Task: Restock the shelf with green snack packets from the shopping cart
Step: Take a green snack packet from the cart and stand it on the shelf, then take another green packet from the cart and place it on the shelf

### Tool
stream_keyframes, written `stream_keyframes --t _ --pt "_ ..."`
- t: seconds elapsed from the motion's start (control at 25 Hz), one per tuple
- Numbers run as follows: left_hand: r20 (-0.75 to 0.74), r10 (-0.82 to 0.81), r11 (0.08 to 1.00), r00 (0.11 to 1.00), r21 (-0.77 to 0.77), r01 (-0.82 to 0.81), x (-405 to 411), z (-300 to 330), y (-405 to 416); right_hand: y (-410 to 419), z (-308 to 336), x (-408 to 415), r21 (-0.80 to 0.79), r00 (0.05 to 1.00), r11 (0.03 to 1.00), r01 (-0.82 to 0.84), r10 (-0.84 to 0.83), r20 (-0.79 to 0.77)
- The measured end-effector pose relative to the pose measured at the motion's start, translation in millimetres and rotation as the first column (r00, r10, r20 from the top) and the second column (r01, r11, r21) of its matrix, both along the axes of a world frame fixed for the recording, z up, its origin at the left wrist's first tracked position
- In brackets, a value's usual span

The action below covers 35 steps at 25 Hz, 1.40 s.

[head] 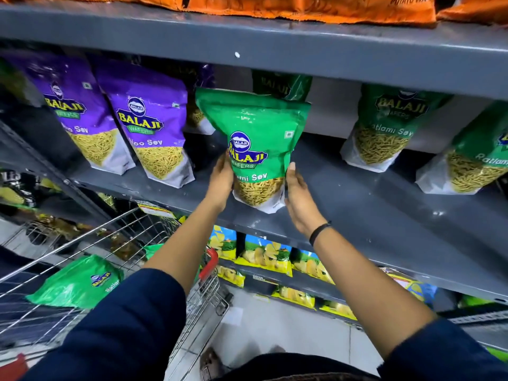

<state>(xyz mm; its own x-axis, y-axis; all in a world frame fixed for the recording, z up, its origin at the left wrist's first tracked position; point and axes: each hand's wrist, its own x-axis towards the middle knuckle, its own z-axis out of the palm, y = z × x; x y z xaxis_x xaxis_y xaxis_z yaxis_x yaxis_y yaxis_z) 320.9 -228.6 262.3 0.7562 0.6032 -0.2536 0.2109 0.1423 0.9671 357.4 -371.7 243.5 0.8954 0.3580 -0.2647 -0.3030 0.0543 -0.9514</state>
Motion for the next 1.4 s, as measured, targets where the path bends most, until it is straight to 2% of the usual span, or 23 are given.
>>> stream_keyframes --t 0.16,0.24,0.32,0.4,0.44,0.52,0.6,0.64,0.72,0.84,0.96,1.04,1.08,1.16,1.24,1.4 --pt "0.001 0.007 0.999 1.000 0.040 -0.007 3.5 -2.9 -2.7 5.6 1.7 17.8 0.025 0.999 1.000 0.018 -0.017 -0.045" --pt "0.013 0.028 0.998 1.000 0.057 -0.028 -0.4 -7.5 -1.4 9.9 1.2 19.3 0.064 0.995 0.993 0.100 -0.100 -0.002" --pt "0.019 0.093 0.988 0.996 0.126 -0.094 -11.7 -18.8 10.8 16.2 -6.6 1.5 0.027 0.948 0.949 0.315 -0.316 0.028" --pt "0.059 0.238 0.947 0.970 0.207 -0.245 -39.3 -38.4 27.1 17.7 -23.2 -27.8 -0.048 0.823 0.822 0.567 -0.565 0.054" --pt "0.075 0.333 0.912 0.940 0.229 -0.341 -60.6 -53.7 40.3 22.8 -32.7 -45.7 -0.065 0.807 0.805 0.590 -0.585 0.077" --pt "0.019 0.513 0.823 0.858 0.272 -0.498 -110.0 -90.1 69.6 39.6 -47.5 -78.6 -0.080 0.896 0.893 0.443 -0.439 0.067" --pt "-0.182 0.589 0.793 0.788 0.318 -0.519 -161.7 -129.2 101.7 74.1 -61.7 -102.0 -0.106 0.984 0.983 0.152 -0.160 -0.077" --pt "-0.296 0.575 0.810 0.763 0.336 -0.480 -181.3 -148.0 114.6 92.0 -68.9 -109.8 -0.116 0.984 0.993 -0.008 -0.012 -0.176" --pt "-0.486 0.473 0.877 0.735 0.341 -0.339 -203.8 -183.3 143.1 131.3 -86.9 -117.4 -0.170 0.922 0.956 -0.237 0.166 -0.350" --pt "-0.611 0.218 0.969 0.761 0.228 -0.094 -205.5 -225.5 183.8 175.7 -127.4 -120.0 -0.351 0.859 0.855 -0.382 0.187 -0.477" --pt "-0.622 0.033 0.987 0.782 0.146 0.075 -191.2 -262.6 220.0 202.5 -169.7 -125.0 -0.331 0.809 0.856 -0.396 0.155 -0.567" --pt "-0.578 -0.125 0.984 0.806 0.032 0.175 -177.2 -265.8 227.9 212.5 -188.7 -130.4 -0.365 0.811 0.875 -0.319 0.053 -0.583" --pt "-0.546 -0.153 0.984 0.824 -0.003 0.180 -173.2 -267.5 227.7 213.9 -189.7 -135.2 -0.402 0.824 0.877 -0.263 -0.012 -0.566" --pt "-0.527 -0.078 0.996 0.846 -0.012 0.085 -173.2 -269.0 224.4 214.0 -185.2 -143.5 -0.479 0.839 0.839 -0.258 -0.051 -0.541" --pt "-0.518 0.028 0.999 0.855 0.054 0.000 -183.1 -255.8 215.8 211.9 -170.8 -153.8 -0.472 0.860 0.844 -0.255 -0.025 -0.509" --pt "-0.290 0.137 0.974 0.947 0.214 -0.075 -204.5 -170.6 199.9 199.6 -112.0 -163.5 -0.403 0.963 0.895 -0.192 0.092 -0.254"
